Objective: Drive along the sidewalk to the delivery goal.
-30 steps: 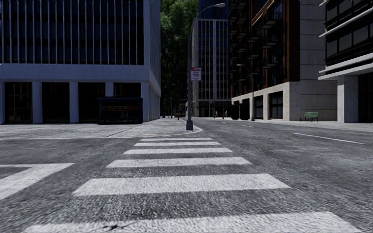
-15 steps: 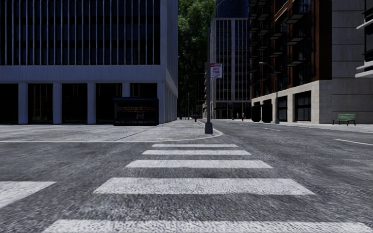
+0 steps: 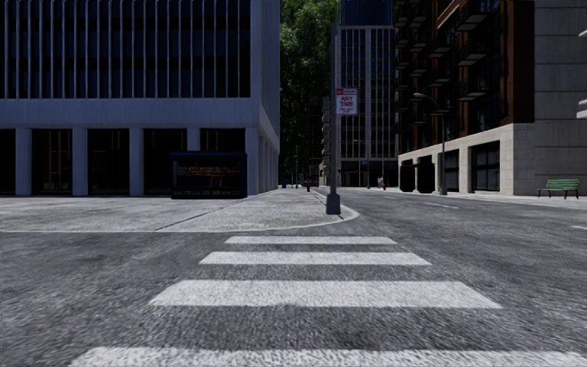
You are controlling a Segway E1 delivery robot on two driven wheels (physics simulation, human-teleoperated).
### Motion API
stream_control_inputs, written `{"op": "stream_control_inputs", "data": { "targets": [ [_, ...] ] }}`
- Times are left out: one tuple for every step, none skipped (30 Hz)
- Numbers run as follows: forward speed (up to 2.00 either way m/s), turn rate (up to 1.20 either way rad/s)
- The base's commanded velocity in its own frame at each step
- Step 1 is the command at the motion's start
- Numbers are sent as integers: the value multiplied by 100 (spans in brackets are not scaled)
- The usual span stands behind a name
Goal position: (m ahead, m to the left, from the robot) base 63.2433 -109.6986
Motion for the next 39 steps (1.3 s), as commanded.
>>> {"op": "stream_control_inputs", "data": {
  "targets": [
    [200, 1],
    [200, 7],
    [200, 28],
    [200, 41],
    [200, 44],
    [200, 44],
    [200, 0],
    [200, 0],
    [200, 0],
    [200, 0],
    [200, 0],
    [200, 0],
    [200, 0],
    [200, 0],
    [200, 0],
    [200, 0],
    [200, 0],
    [200, 0],
    [200, 0],
    [200, 0],
    [200, 0],
    [200, 0],
    [200, 0],
    [200, 0],
    [200, 0],
    [200, 0],
    [200, 0],
    [200, 0],
    [200, 0],
    [200, 0],
    [200, 0],
    [200, 0],
    [200, 0],
    [200, 0],
    [200, 0],
    [200, 0],
    [200, 0],
    [200, 0],
    [200, 0]
  ]
}}
